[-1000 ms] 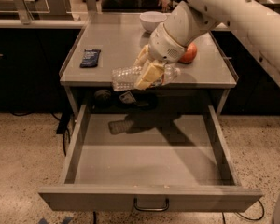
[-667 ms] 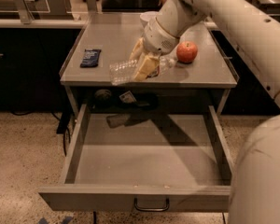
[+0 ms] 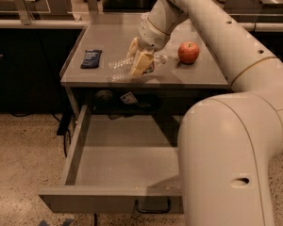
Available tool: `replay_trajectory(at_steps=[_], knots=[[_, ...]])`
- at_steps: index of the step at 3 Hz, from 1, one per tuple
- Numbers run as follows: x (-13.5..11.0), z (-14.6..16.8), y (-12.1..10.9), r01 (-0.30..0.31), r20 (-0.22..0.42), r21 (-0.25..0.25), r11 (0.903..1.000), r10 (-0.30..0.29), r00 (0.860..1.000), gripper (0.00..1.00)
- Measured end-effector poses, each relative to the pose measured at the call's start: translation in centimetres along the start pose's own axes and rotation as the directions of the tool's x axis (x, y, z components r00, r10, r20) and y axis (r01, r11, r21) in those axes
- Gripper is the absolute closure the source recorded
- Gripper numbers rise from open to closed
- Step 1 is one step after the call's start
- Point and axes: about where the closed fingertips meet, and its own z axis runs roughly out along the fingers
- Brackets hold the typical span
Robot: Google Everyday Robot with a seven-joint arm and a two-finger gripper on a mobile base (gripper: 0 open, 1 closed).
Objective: Pick water bottle from top drawer and place on counter
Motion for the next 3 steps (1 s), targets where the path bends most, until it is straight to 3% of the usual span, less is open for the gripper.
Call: replay_trajectory(at_steps=[1,2,3], knots=[[0.7,0.5,-3.3,0.028,0.009,0.111,0.9935,-0.029,1.000,1.00],[2.9,2.1,-3.2,-0.013,0.021,0.123,0.9923,0.011,1.000,1.00],[2.7,1.8,-3.3,-0.014,0.021,0.123,0.9922,0.012,1.000,0.97]])
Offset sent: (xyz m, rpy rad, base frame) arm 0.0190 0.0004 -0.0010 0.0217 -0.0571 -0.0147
